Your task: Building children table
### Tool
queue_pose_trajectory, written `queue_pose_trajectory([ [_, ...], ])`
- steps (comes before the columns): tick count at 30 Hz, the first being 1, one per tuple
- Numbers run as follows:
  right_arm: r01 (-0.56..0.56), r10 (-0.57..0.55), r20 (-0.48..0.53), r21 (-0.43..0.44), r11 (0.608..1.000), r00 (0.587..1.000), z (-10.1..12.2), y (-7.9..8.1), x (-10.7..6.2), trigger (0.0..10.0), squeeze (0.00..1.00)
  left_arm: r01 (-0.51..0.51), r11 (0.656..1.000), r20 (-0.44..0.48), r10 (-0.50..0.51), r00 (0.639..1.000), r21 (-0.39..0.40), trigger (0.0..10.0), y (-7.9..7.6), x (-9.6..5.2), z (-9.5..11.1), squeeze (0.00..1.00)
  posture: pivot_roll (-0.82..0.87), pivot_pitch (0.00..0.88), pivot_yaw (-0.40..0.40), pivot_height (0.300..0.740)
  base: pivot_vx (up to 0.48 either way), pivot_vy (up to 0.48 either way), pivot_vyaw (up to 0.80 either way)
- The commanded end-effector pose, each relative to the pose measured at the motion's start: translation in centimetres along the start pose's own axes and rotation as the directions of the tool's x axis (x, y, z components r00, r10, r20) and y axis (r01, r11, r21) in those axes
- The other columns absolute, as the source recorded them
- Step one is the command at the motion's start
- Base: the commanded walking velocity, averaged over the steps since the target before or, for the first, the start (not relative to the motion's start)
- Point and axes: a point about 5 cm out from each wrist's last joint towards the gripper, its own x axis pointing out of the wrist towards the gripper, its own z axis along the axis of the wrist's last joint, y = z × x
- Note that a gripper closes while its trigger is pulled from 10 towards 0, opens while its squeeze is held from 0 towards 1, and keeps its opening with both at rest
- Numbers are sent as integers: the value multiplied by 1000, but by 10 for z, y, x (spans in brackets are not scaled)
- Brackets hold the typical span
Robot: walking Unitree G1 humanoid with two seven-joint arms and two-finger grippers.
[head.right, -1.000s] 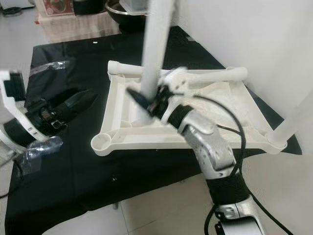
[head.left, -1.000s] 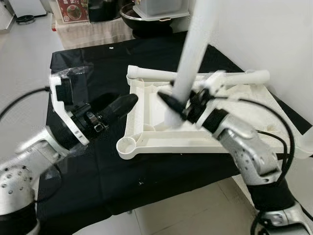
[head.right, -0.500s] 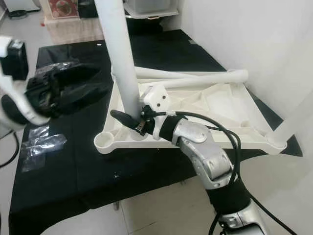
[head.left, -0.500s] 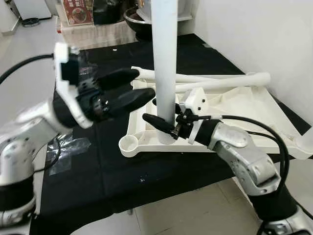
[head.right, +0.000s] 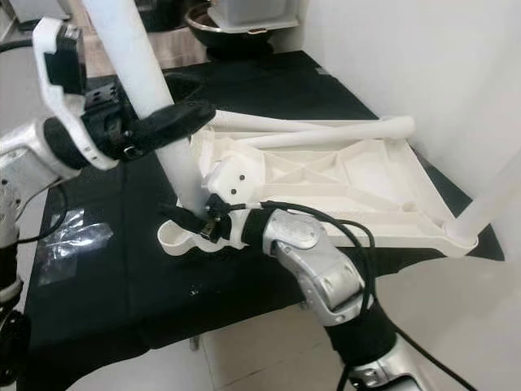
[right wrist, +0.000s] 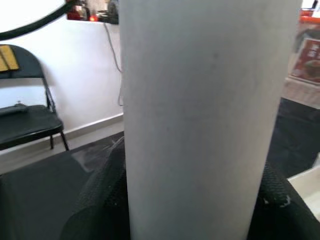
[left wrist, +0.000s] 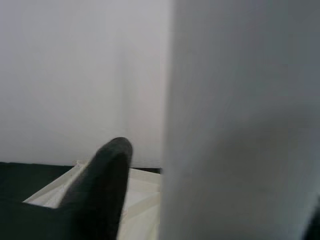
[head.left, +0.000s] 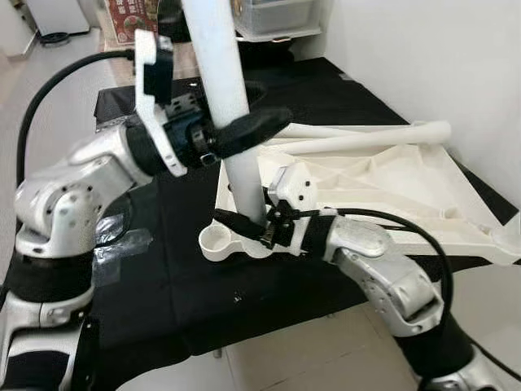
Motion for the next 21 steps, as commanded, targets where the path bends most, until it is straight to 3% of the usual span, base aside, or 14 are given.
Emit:
queue_pose_trajectory([
  [1,-23,23,19,-29,999,1000,6,5,3,10000,0,-22,1000,-16,22,1000,-2,0,5,1,-4,0,-49,64,-9,740,0,0,0],
  [15,147,-148,-42,-21,989,988,-3,-15,10,10000,0,43,999,-28,-43,999,-19,0,2,4,-5,0,-41,62,-13,740,0,0,0],
  [16,157,-158,-47,-17,987,986,-3,-16,12,10000,59,54,998,-28,-54,998,-25,0,1,4,-5,0,-41,62,-13,740,0,0,0],
  [17,152,-153,-50,-21,988,987,-3,-15,14,10000,1000,63,998,-29,-64,998,-29,0,0,5,-6,0,-40,60,-12,740,0,0,0],
  [21,148,-149,-45,-29,989,988,-1,-13,20,10000,1000,81,996,-30,-82,996,-42,0,-3,6,-9,0,-38,58,-13,740,0,0,0],
])
